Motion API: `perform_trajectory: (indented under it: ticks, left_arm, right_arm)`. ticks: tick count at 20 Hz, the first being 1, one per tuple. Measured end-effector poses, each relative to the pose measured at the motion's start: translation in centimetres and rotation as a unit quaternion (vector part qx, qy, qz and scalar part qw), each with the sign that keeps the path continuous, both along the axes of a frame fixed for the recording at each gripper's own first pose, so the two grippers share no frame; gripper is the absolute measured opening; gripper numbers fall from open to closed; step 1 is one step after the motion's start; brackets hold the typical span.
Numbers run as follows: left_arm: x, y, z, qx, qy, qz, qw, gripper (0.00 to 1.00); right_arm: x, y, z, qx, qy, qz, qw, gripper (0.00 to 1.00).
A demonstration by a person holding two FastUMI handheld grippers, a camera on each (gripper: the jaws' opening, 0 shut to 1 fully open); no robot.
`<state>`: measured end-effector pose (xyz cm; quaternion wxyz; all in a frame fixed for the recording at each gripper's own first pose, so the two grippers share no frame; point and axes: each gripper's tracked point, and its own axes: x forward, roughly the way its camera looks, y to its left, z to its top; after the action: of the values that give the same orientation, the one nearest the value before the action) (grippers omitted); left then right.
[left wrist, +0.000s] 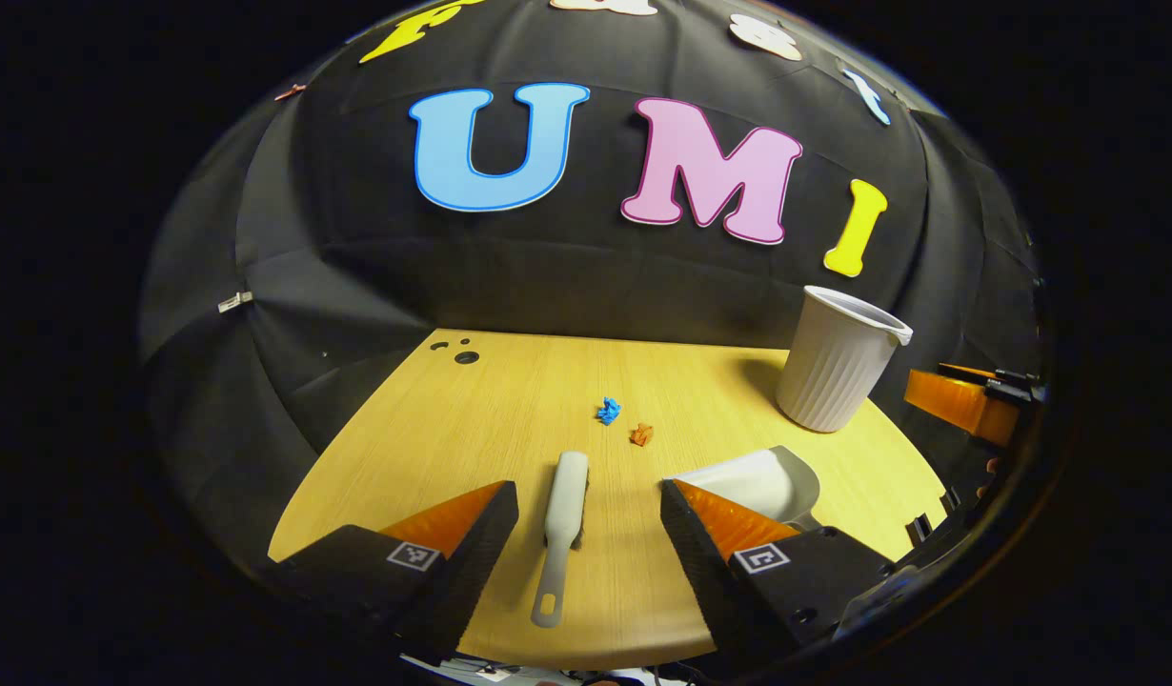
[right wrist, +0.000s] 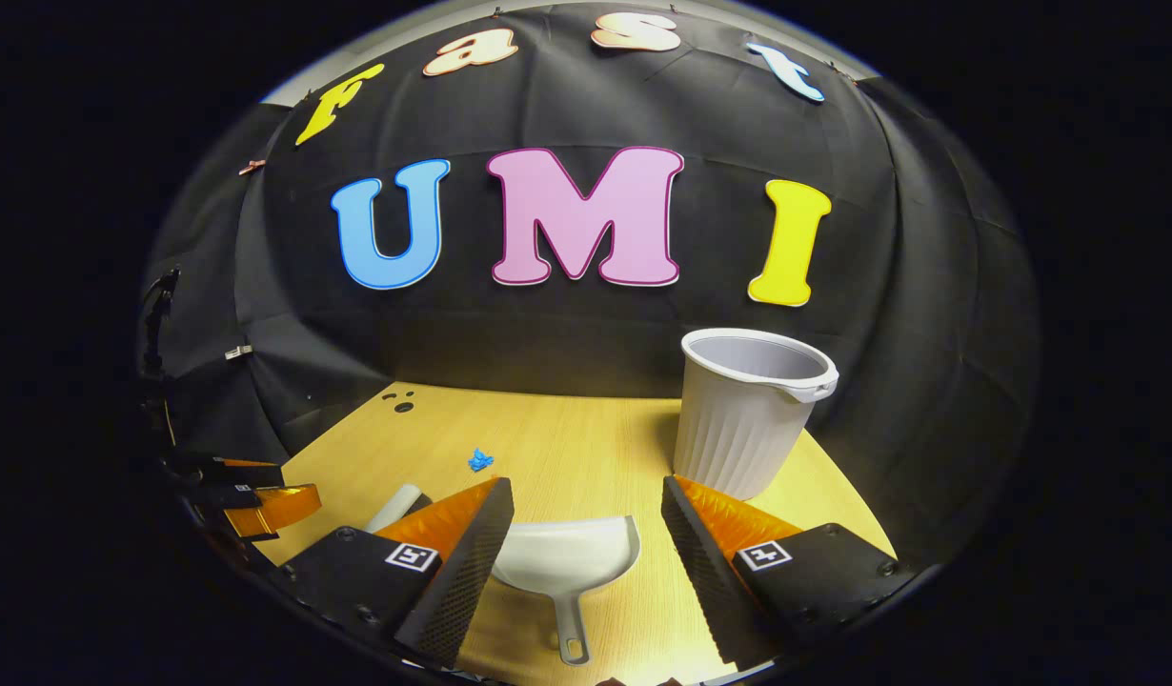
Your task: Pick up the small broom and dustpan from the desktop, sweep the trash into the dustpan with the broom, and then empty the trash into the garbage bin.
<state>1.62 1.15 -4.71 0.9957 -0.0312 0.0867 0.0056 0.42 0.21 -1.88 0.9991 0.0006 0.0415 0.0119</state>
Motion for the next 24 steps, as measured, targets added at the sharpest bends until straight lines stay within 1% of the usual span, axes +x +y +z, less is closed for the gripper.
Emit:
perform_trajectory:
  ticks: [3,5,8,10,12,14,16,17,19,20,24]
  left_arm:
    - [0.6,0.2,-0.9,-0.002,0.015,0.0,1.0,0.96]
    - [1.0,0.9,-1.8,0.001,0.03,0.007,1.0,0.96]
    - [1.4,1.3,-4.0,0.012,0.07,0.007,0.997,0.96]
    - [2.0,1.6,-5.9,0.02,0.101,0.0,0.995,0.96]
    - [2.4,2.0,-8.3,0.028,0.149,-0.001,0.988,0.96]
    - [2.9,1.7,-10.4,0.023,0.195,-0.01,0.98,0.96]
    - [3.8,1.4,-11.8,0.025,0.223,-0.02,0.974,0.96]
    - [4.3,1.4,-12.4,0.028,0.234,-0.024,0.972,0.95]
    - [5.5,1.2,-13.6,0.035,0.262,-0.037,0.964,0.94]
    - [6.0,1.2,-14.1,0.038,0.275,-0.039,0.96,0.94]
    - [7.9,1.6,-16.1,0.037,0.305,-0.039,0.951,0.88]
  right_arm:
    - [0.3,0.3,-0.5,-0.003,0.006,0.008,1.0,0.98]
    - [0.5,0.5,-0.8,-0.004,0.013,0.01,1.0,0.98]
    - [1.0,0.2,-1.6,-0.013,0.03,0.001,0.999,0.98]
    - [1.7,-0.2,-2.3,-0.009,0.043,-0.005,0.999,0.98]
    - [1.8,-0.7,-3.3,-0.007,0.057,-0.013,0.998,0.98]
    - [1.6,-0.9,-4.2,-0.005,0.07,-0.017,0.997,0.98]
    - [1.3,-1.4,-5.1,-0.008,0.084,-0.024,0.996,0.98]
    - [0.2,-1.8,-5.4,-0.006,0.089,-0.028,0.996,0.98]
    - [-0.5,-2.5,-6.0,-0.002,0.098,-0.036,0.995,0.98]
    - [-0.7,-2.8,-6.2,-0.003,0.102,-0.041,0.994,0.98]
    - [-2.3,-3.6,-7.5,-0.019,0.119,-0.055,0.991,0.98]
